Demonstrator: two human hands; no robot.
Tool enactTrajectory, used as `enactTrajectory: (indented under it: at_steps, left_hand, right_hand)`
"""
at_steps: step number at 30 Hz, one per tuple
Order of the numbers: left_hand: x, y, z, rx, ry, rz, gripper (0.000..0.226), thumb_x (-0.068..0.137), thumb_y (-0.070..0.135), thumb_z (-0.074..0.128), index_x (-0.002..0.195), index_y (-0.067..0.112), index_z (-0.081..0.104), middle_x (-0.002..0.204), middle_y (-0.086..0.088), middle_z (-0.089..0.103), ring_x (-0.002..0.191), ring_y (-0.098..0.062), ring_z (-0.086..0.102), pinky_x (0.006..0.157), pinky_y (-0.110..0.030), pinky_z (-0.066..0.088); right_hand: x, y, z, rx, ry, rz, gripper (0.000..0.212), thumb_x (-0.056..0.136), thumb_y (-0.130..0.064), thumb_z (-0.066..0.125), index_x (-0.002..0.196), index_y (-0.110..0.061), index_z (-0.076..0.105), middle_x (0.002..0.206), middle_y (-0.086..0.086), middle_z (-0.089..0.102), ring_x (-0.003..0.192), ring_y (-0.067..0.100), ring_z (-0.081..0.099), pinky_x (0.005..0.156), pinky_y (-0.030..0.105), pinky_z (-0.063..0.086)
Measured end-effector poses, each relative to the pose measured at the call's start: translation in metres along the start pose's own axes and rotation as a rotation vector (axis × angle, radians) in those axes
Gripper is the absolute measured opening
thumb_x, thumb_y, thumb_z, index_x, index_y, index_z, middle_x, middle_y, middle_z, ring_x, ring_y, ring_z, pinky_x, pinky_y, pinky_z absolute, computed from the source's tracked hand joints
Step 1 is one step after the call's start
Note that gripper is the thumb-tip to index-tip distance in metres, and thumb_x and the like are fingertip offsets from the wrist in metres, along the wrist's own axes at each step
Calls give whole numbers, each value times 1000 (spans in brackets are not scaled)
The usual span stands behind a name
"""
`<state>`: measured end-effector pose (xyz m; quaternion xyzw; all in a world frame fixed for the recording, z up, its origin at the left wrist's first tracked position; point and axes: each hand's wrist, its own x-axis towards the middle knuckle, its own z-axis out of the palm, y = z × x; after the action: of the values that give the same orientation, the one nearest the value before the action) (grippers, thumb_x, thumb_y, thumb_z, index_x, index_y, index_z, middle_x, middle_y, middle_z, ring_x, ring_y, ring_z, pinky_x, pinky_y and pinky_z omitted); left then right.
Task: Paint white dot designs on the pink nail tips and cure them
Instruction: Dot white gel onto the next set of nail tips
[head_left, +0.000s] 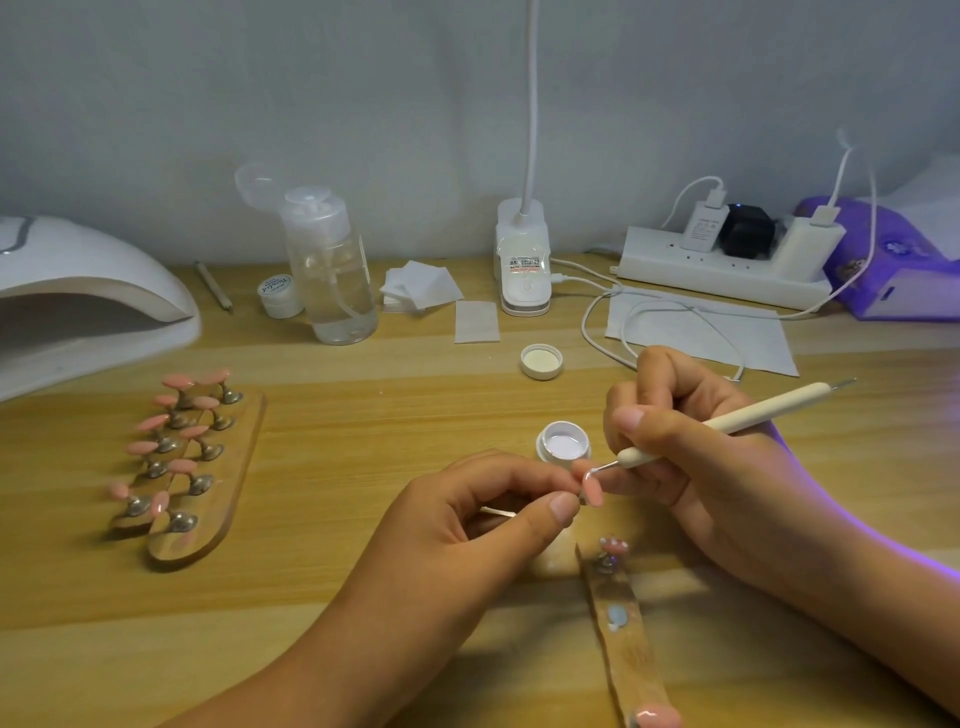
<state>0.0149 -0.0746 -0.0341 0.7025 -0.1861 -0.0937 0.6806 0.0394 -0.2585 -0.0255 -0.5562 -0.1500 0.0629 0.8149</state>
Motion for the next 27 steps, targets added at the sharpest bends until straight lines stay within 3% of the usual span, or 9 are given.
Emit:
enactTrajectory:
  at_steps: [4,8,12,14,17,19,22,27]
  left_hand:
    - [-1,1,-1,-3,-2,-1,11,80,23,66,85,23,75,84,14,72,71,2,58,64,-9,42]
    - [-1,2,-1,-16,-16,-16,11,79,24,68,85,20,76,81,12,72,65,-3,52,59,-8,39]
    - [-1,2,0,-37,-17,-44,13,76,24,70,87,17,74,89,5,75,78,-11,59,66,-15,45]
    - [-1,3,0,-60,-21,-42,13,77,22,75,85,13,72,88,7,75,72,-6,57,61,-12,45]
    - [-1,4,0,-83,-23,-47,12,77,20,75,84,11,71,86,8,75,63,-2,53,57,-10,42]
    - [-1,3,0,-78,-31,-32,10,80,19,71,86,11,71,82,12,73,63,0,52,58,-10,42]
    - [-1,2,-1,-62,-26,-28,11,81,22,65,89,16,70,79,16,70,69,-1,56,63,-13,44]
    - [-1,1,0,-44,-27,-27,11,81,23,64,89,18,70,78,18,69,70,1,58,64,-12,46]
  right_hand:
    - [2,1,-2,28,14,14,20,72,-17,68,59,-20,52,56,-3,49,50,6,48,58,26,56]
    - [4,0,-6,-13,57,-43,23,76,-35,76,69,-22,58,52,-7,45,47,6,45,81,36,57]
    - [6,0,-12,-241,170,-104,12,73,-33,72,82,-26,69,74,-5,66,72,10,65,95,40,53]
    - [6,-1,-12,-453,188,-153,13,78,-32,69,89,-28,75,89,0,72,84,22,65,87,33,53]
    - [6,0,-10,-611,175,-240,12,87,-27,62,90,-26,73,88,-8,72,80,4,64,73,12,48]
    - [5,5,-9,-713,117,-281,10,91,-27,60,93,-23,68,88,-9,69,82,7,62,73,13,46]
    - [6,10,-10,-851,52,-320,13,94,-32,58,95,-20,64,88,-7,64,83,20,59,73,26,48]
    - [7,11,-12,-902,10,-324,15,92,-36,51,92,-25,61,85,-3,61,76,17,53,68,24,44]
